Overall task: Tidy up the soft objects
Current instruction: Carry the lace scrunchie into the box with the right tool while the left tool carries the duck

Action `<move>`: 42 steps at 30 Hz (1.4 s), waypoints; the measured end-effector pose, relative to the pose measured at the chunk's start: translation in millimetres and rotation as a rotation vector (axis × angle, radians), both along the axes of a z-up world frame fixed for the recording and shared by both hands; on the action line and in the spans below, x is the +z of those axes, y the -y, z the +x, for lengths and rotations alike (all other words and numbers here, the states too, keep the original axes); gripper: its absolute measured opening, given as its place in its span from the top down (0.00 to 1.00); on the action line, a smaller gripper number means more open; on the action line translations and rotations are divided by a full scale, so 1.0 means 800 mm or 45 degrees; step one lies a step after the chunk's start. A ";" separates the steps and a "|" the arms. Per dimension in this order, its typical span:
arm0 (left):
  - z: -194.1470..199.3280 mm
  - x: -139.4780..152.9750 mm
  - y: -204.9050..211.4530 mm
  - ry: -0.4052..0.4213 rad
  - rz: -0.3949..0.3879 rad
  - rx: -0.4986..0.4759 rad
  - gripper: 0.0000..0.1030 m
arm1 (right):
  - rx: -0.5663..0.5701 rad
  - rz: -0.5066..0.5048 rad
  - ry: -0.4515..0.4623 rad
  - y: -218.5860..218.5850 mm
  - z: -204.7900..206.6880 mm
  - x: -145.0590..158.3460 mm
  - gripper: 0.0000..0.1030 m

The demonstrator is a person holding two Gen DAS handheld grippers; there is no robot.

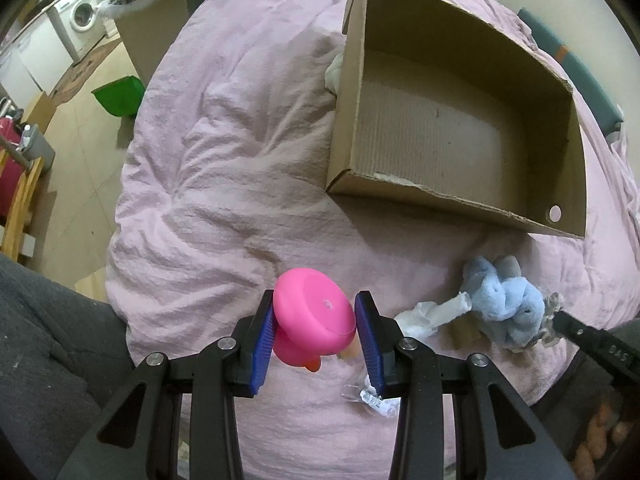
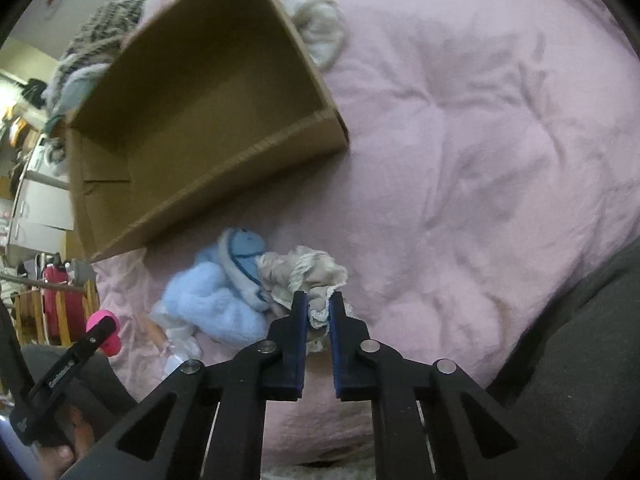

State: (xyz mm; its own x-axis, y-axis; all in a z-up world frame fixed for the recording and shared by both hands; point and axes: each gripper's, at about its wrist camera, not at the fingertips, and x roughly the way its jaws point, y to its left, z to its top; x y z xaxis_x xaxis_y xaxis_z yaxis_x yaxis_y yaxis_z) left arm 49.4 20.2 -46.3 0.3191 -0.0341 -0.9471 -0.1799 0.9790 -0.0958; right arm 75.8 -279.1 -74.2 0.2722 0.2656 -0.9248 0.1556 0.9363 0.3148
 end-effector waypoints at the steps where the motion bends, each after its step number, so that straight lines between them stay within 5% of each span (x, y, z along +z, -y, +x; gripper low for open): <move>1: -0.001 0.002 0.000 0.009 0.005 -0.003 0.66 | 0.012 0.002 0.022 -0.003 -0.001 0.005 0.90; 8: -0.005 0.023 0.006 0.104 0.029 -0.027 0.66 | 0.094 0.123 0.214 -0.003 -0.015 0.054 0.91; 25: 0.028 0.090 0.028 0.363 0.130 -0.160 0.66 | 0.158 0.172 0.524 -0.004 0.006 0.154 0.91; 34: 0.086 0.095 0.046 0.473 0.147 -0.210 0.66 | 0.162 0.164 0.606 -0.009 0.058 0.135 0.91; 42: 0.104 0.065 0.054 0.513 0.086 -0.237 0.66 | 0.189 0.117 0.520 -0.021 0.075 0.081 0.91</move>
